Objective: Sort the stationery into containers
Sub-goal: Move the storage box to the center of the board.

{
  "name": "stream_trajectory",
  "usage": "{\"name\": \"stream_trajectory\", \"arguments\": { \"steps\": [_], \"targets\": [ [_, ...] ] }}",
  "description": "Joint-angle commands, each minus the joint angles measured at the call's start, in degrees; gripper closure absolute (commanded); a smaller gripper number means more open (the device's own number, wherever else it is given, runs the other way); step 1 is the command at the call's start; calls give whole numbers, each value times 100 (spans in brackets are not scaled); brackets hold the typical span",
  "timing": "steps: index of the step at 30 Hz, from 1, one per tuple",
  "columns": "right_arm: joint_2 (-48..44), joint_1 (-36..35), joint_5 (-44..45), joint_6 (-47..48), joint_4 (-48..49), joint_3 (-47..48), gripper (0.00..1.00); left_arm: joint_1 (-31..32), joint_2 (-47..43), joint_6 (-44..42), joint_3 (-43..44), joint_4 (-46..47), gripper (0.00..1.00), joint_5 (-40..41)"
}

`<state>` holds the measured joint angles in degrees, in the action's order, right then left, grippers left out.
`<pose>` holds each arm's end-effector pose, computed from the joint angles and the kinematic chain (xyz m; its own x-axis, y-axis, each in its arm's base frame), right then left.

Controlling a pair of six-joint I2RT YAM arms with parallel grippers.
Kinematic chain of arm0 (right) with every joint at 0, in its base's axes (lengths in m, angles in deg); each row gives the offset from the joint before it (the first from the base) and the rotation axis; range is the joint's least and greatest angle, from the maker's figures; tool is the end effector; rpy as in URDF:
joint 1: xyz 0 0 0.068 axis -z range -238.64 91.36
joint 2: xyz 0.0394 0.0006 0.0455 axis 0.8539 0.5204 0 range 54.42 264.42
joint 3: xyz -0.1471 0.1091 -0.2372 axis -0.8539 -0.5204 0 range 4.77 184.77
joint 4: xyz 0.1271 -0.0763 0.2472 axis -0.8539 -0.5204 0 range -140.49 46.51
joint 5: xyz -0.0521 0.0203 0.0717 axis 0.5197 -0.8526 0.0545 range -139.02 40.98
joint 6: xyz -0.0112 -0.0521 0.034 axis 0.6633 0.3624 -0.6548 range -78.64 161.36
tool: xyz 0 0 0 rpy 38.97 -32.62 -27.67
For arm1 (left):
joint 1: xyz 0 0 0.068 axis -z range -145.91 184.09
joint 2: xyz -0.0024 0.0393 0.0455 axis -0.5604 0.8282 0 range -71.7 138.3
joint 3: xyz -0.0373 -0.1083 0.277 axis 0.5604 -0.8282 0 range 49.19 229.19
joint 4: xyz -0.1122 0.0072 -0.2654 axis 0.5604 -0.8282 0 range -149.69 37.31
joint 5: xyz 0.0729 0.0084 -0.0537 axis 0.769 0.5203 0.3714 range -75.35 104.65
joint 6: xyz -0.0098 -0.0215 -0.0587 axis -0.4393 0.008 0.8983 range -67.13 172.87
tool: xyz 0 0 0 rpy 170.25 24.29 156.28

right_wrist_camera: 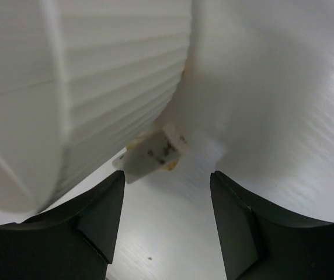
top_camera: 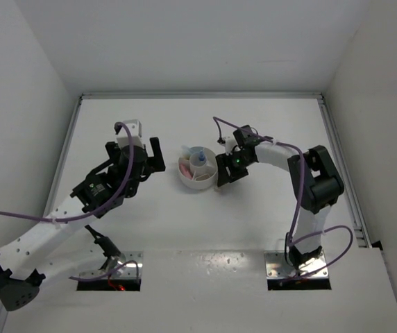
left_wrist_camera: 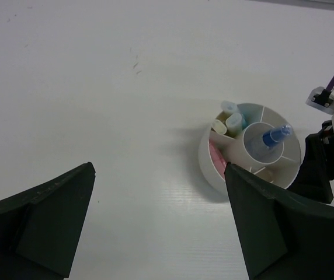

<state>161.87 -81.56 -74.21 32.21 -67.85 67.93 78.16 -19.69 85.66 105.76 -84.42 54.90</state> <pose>0.3493 0.1702 0.1339 -0.9258 -0.2351 -0.2961 -0.3522 0.8210 0.4493 0.1706 -0.1215 0.3742 -0.3395 -0.2466 -0.9077 -0.0785 0.9691 -0.2339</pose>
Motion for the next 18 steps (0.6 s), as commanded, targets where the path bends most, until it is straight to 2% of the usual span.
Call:
{"name": "stream_trajectory", "arguments": {
  "steps": [1, 13, 16, 18],
  "targets": [
    [152, -37, 155, -210, 265, 408, 39, -154, -50, -230, -111, 325, 0, -105],
    [319, -37, 23, -650, 564, 514, 42, -488, -50, -335, -340, 614, 0, -412],
    [319, 68, -424, 173, 257, 575, 42, -540, -103, -335, -392, 615, 0, -474],
    [-30, 121, -479, 902, 186, 383, 40, -593, -155, -335, -393, 615, 0, -474]
  ]
}}
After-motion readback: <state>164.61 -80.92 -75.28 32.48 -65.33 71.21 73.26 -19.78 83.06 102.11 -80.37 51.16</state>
